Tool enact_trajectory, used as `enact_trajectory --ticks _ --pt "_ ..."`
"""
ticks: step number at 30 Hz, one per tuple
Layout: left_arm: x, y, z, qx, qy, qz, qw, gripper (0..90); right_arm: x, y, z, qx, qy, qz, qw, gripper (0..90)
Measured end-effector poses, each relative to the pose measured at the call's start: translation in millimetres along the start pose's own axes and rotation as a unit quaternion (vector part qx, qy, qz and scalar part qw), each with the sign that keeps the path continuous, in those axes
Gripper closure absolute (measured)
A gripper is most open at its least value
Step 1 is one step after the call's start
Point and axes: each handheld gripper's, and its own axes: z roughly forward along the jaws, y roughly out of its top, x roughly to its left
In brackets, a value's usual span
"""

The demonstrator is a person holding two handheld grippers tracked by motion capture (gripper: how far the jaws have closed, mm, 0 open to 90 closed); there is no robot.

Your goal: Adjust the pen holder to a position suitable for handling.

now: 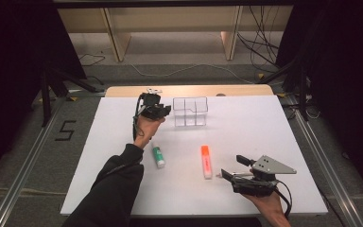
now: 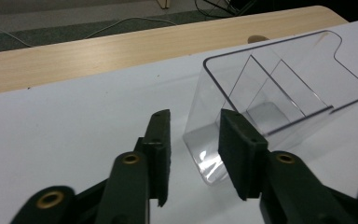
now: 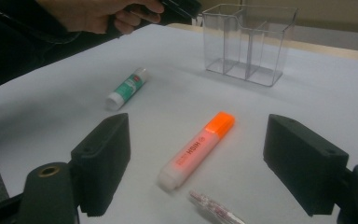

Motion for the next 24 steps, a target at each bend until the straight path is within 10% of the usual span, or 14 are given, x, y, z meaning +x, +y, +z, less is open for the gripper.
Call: enact_trajectory --ticks 24 --pt "4.4 -23.3 -60.2 0.010 -0.036 0.043 0.9984 37.9 -1.3 0.2 -1.6 -0.002 -0.003 0.002 1.0000 23.8"
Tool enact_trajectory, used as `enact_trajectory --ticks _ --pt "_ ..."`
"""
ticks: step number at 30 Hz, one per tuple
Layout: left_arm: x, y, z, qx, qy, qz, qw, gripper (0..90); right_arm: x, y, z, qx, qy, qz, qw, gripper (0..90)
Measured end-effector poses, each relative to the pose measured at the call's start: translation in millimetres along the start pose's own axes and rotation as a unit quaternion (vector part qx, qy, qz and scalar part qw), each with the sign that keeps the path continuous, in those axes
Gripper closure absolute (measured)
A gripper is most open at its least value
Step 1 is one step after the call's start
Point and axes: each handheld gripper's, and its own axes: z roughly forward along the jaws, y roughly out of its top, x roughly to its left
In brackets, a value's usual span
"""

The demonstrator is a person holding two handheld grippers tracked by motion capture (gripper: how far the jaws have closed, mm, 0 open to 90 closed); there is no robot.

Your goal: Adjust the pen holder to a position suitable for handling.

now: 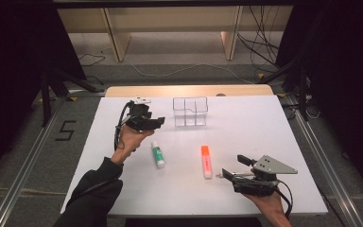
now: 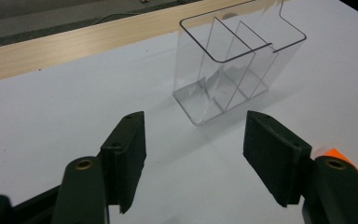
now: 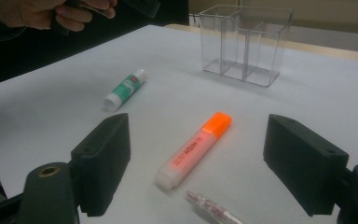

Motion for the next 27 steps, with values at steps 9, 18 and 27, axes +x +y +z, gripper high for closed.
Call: enact_trajectory --ticks 9,18,27 --pt "-16.7 -7.7 -8.0 0.009 -0.024 0.029 0.9993 33.1 -3.3 0.4 -3.9 -0.005 -0.007 0.002 1.0000 23.8" --pt "-29.9 -16.0 -11.9 0.017 -0.043 0.044 0.9980 30.8 -7.5 1.0 -7.3 -0.011 -0.011 0.006 0.9999 23.8" --pt "-42.1 -20.7 -13.5 0.021 -0.069 0.053 0.9960 26.3 -14.0 1.2 -11.4 -0.017 -0.021 0.011 0.9996 23.8"
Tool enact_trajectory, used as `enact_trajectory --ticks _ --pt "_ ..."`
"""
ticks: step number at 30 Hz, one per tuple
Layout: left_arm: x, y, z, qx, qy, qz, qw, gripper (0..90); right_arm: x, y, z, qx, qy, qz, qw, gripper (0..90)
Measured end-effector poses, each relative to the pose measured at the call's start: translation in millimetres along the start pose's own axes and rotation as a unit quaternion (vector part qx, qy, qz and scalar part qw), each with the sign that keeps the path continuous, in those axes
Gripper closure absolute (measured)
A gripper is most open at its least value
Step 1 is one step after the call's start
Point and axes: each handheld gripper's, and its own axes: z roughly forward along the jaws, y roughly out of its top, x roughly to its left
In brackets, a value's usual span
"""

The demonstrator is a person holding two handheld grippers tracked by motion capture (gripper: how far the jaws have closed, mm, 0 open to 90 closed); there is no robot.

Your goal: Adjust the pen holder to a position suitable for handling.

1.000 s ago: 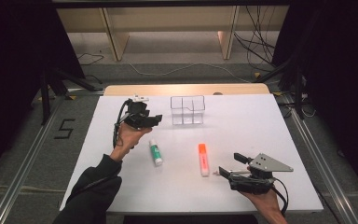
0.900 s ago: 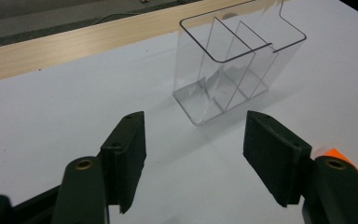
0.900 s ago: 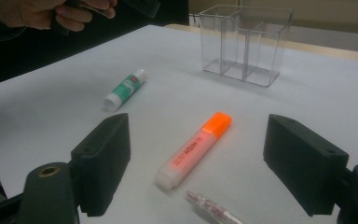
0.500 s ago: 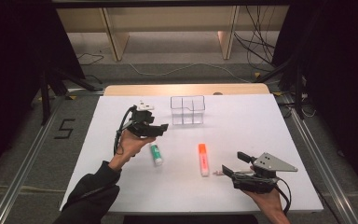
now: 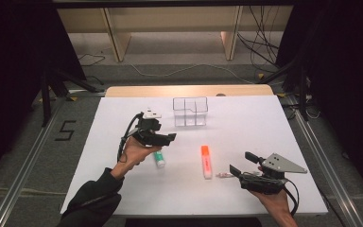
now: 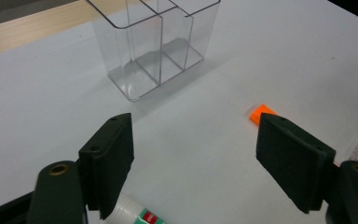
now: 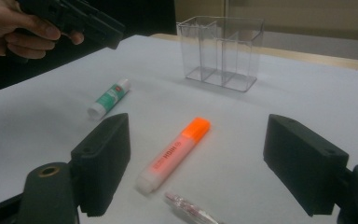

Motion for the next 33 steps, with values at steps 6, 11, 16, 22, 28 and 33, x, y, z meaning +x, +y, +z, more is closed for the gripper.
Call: enact_trajectory --ticks 6,11,16,22,28,33 --pt "-8.6 -2.3 0.9 0.007 -0.016 0.010 0.9998 24.7 0.4 0.3 -0.7 0.000 -0.004 -0.003 1.0000 23.7" --pt "-12.8 -5.0 0.4 0.013 -0.023 0.014 0.9996 24.4 -0.6 0.7 -1.6 0.001 -0.008 -0.001 1.0000 23.8" --pt "-15.3 -8.5 0.5 0.020 -0.027 0.019 0.9993 24.1 -3.7 0.8 -2.8 -0.002 -0.011 -0.001 0.9999 23.7" --pt "-20.1 -12.3 1.3 0.024 -0.031 0.024 0.9989 23.8 -5.2 1.0 -4.2 -0.002 -0.014 0.001 0.9999 23.7" --pt "-24.6 -15.7 -0.7 0.028 -0.038 0.028 0.9985 23.6 -6.8 1.0 -5.1 -0.002 -0.017 0.005 0.9998 23.7" --pt "-29.6 -19.7 -2.9 0.029 -0.043 0.034 0.9981 23.3 -8.4 1.1 -5.5 -0.001 -0.017 0.005 0.9998 23.6"
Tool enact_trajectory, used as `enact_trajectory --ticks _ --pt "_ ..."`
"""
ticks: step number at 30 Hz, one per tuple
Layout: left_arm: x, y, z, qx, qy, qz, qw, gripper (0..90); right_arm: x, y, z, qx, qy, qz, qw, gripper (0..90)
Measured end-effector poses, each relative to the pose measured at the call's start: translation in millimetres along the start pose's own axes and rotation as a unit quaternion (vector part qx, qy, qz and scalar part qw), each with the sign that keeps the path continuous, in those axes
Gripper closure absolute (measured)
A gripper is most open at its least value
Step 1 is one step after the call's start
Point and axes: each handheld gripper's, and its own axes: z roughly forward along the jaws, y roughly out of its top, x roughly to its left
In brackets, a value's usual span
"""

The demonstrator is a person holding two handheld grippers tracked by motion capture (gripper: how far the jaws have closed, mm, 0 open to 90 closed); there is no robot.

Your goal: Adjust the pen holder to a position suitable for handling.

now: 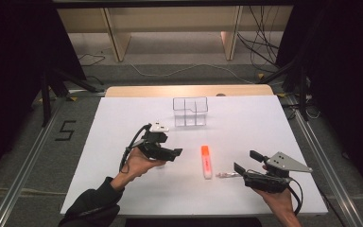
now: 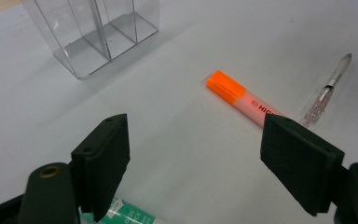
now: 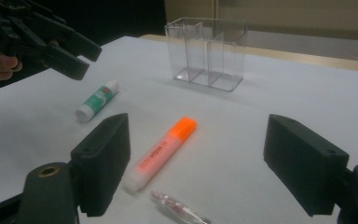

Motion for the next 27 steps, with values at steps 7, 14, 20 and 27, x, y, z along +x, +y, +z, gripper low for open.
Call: enact_trajectory --ticks 7,14,20,27 --pt "-6.3 -5.5 -2.7 0.003 -0.006 0.007 1.0000 22.7 -2.5 0.3 -1.0 0.006 -0.003 0.002 1.0000 23.4" --pt "-9.8 -10.8 -5.5 0.006 -0.009 0.012 0.9999 22.4 -7.6 0.5 -2.2 0.012 -0.002 0.002 0.9999 23.4" --pt "-12.8 -16.0 -7.7 0.004 -0.010 0.014 0.9998 22.1 -9.1 0.3 -2.1 0.016 -0.003 0.002 0.9999 23.4" --pt "-15.8 -22.6 -14.0 -0.001 -0.016 0.015 0.9998 21.5 -9.8 -0.2 -1.5 0.022 -0.001 0.003 0.9998 23.3"
